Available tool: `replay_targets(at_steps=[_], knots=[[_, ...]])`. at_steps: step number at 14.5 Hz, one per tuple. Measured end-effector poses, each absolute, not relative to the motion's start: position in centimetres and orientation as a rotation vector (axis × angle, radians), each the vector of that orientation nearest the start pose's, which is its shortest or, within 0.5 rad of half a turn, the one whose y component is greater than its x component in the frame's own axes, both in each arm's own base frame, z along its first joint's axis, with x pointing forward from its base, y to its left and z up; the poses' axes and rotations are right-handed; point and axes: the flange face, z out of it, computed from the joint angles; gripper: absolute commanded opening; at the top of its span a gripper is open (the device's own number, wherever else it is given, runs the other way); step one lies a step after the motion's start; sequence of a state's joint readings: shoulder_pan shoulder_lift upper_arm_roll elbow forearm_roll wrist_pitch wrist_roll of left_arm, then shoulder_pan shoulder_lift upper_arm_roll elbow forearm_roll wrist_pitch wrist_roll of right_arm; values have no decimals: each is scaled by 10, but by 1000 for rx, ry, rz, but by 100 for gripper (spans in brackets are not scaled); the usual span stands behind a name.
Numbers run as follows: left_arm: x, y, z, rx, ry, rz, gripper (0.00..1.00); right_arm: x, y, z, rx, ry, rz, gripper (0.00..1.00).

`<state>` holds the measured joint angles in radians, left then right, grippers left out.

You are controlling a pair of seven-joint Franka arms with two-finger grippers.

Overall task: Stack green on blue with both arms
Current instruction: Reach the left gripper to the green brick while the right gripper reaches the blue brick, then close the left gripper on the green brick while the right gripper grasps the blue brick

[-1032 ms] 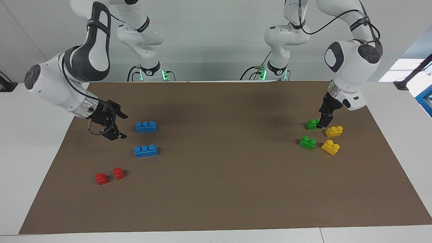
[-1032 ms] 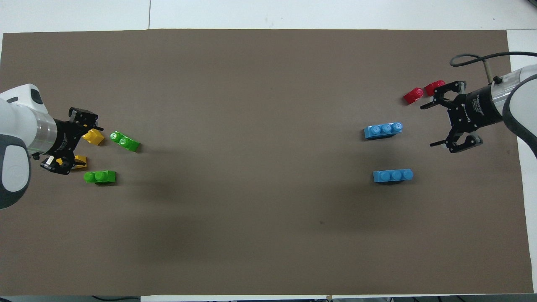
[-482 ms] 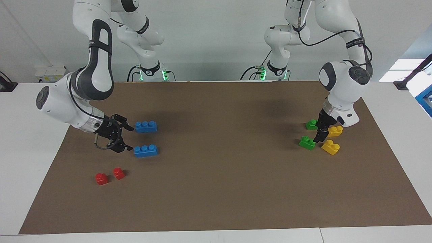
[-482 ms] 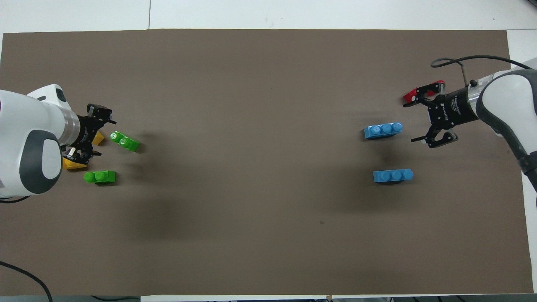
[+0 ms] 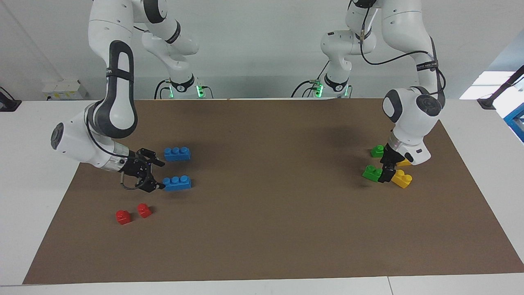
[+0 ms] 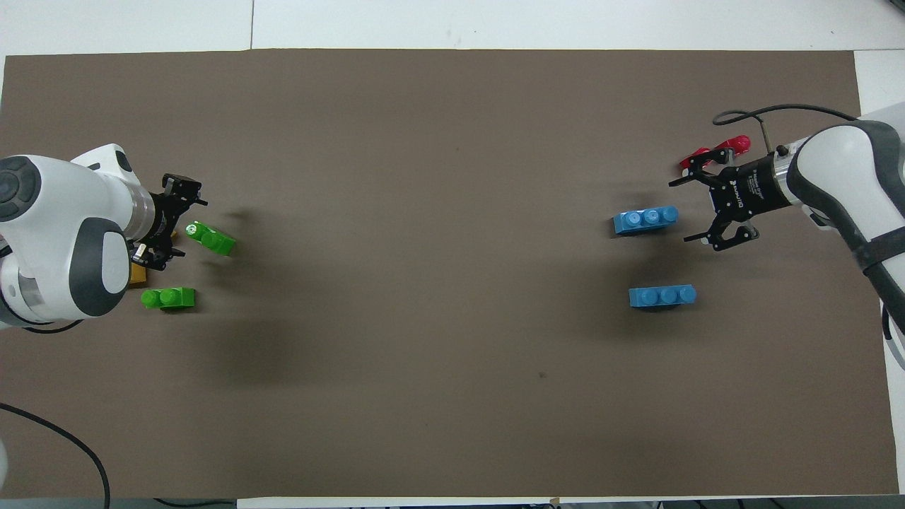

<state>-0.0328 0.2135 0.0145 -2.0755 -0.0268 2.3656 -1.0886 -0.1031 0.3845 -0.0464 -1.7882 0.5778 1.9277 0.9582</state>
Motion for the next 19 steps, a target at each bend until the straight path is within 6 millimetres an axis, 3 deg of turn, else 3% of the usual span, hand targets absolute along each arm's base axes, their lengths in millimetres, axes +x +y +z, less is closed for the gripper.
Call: replay_targets(at_steps=[6, 9, 12, 14, 15, 16, 19], knots=[[583, -11, 309, -2726, -1667, -96, 100, 628, -54, 302, -2091, 1712, 561, 100], [579, -10, 302, -2720, -1670, -89, 91, 628, -53, 296, -2096, 1708, 565, 100], [579, -10, 302, -2720, -1672, -90, 89, 627, -51, 291, -2086, 1717, 556, 100], [579, -10, 302, -2719, -1673, -91, 65, 627, -50, 285, -2059, 1719, 550, 100], [579, -10, 302, -2718, -1675, -91, 26, 626, -49, 283, -2058, 1721, 546, 100], [579, -10, 302, -2718, -1676, -92, 0, 626, -48, 282, -2060, 1721, 543, 99], [580, -9, 303, -2720, -1679, -101, 0, 626, -44, 280, -2065, 1718, 549, 86]])
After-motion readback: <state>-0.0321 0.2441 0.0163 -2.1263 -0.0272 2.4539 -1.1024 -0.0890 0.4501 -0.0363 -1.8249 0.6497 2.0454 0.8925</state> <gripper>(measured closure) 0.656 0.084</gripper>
